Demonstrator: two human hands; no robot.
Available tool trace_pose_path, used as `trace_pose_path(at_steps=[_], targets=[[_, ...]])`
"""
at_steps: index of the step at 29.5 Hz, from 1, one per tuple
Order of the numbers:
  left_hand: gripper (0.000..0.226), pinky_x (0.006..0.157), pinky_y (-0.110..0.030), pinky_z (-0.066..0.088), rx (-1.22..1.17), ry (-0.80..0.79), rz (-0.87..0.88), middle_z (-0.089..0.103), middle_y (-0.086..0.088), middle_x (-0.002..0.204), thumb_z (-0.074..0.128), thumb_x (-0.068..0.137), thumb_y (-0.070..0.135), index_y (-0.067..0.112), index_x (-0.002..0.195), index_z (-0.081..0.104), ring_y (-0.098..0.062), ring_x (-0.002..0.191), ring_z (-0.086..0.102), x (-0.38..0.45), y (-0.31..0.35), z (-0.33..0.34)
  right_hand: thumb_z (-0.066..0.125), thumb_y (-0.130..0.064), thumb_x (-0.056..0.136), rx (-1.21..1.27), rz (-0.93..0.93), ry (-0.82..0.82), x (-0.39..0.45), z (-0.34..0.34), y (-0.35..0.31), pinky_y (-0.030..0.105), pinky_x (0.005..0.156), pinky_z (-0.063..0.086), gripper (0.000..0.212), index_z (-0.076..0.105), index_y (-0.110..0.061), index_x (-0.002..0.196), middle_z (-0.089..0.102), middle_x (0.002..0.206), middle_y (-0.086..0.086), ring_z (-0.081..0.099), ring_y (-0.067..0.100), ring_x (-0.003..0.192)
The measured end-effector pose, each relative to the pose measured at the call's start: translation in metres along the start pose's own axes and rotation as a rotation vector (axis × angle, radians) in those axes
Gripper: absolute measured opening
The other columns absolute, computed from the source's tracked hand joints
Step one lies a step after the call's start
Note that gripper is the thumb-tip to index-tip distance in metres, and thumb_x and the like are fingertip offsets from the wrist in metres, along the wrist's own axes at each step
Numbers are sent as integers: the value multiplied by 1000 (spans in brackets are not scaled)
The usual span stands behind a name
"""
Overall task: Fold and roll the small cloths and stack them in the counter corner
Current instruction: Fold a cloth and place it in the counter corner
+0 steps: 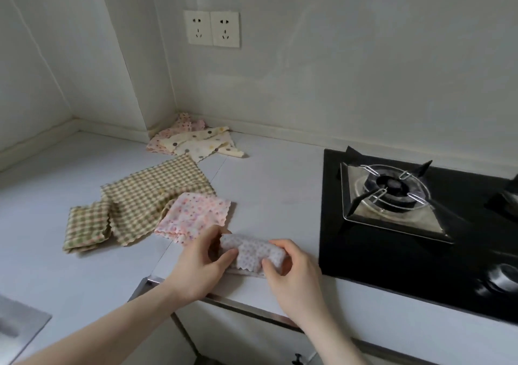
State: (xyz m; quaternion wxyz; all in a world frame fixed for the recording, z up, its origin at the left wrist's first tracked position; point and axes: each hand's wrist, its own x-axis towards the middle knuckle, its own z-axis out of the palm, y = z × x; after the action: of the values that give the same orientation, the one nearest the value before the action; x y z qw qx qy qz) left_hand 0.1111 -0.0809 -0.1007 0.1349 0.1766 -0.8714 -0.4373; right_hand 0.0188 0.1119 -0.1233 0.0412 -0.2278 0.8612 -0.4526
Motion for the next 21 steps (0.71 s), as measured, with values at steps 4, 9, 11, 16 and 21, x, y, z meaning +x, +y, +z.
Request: trace_pose_path(at_steps=[4,9,11,16,21], targets=[[14,68,-39,49,-5,-74,-242,65,4,73,72,87,27,22,84,60,-18,70,59,-7,31,-6,73,-28,87,80,194,-156,-6,-17,-23,5,72,43,20,68,-30,107,71,98,-15,64,2,89],[20,66,-35,45,-28,-256,-402,60,-1,72,71,94,24,14,83,57,-16,69,56,-48,98,-49,79,-35,82,192,469,-289,-54,-75,-76,26,70,52,19,66,-22,85,71,80,-2,67,16,79],[31,63,-36,40,-75,-294,-381,52,1,67,71,95,31,11,79,53,-14,65,49,-65,130,-73,75,-53,77,203,504,-304,-76,-105,-99,37,75,57,35,68,-21,87,74,84,-3,70,15,79],[43,61,-34,27,-183,-433,-258,37,8,62,69,95,41,16,76,40,-13,61,33,-78,204,-103,70,-46,91,252,532,-269,-105,-183,-156,29,75,58,25,66,-24,102,77,93,-1,74,12,81],[28,60,-31,37,-186,-516,-109,59,-5,67,68,97,30,16,82,49,-12,62,45,-63,266,-87,68,-45,92,249,520,-84,-115,-256,-178,29,79,56,22,66,-28,106,76,89,-6,73,8,79]])
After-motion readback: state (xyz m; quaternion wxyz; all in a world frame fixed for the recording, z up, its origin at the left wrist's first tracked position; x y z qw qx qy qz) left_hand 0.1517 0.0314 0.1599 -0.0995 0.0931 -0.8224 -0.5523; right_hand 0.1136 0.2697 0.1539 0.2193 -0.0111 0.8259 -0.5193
